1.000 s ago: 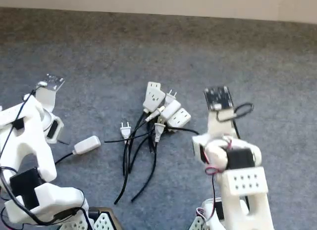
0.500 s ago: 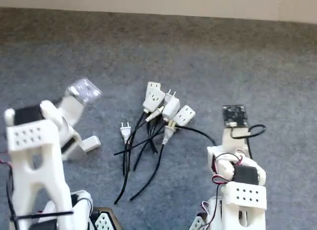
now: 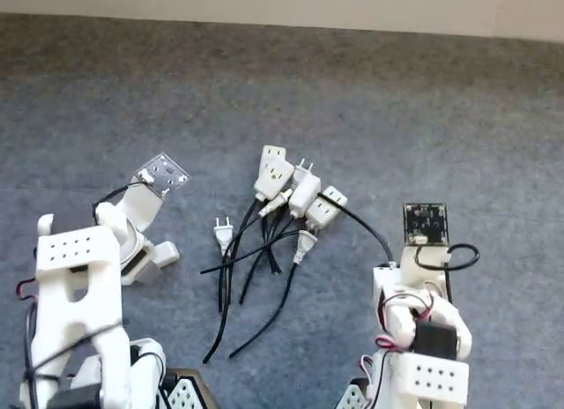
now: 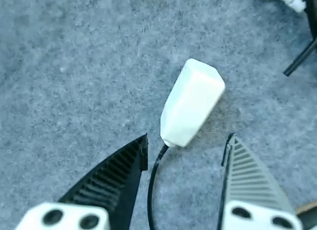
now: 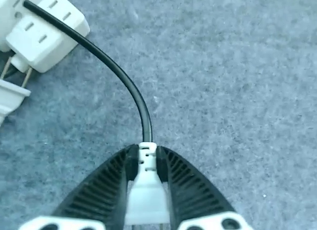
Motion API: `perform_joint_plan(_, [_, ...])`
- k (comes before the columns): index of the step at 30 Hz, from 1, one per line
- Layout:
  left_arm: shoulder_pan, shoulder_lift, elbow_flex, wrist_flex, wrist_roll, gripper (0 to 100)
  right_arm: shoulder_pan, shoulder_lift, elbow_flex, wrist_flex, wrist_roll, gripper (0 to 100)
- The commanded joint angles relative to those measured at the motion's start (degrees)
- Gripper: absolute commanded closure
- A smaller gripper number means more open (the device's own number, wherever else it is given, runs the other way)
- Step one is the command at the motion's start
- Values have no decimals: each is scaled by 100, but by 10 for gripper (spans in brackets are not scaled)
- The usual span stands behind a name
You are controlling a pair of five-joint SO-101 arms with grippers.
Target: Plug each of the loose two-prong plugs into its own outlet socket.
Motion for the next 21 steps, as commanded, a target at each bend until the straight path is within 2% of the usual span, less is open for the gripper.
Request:
perform_joint_plan(1, [92, 611, -31, -501, 35, 748, -92, -760, 75, 347, 70, 992])
perform_joint_plan(4, [92, 892, -40, -747, 35, 748, -145, -1209, 312, 382, 70, 992])
perform_joint_plan(12, [207, 901, -31, -677, 9, 748, -145, -1429, 382, 470, 70, 992])
perform_joint_plan(21, [1420, 901, 4, 1257, 44, 748, -171, -1429, 400, 462, 211, 992])
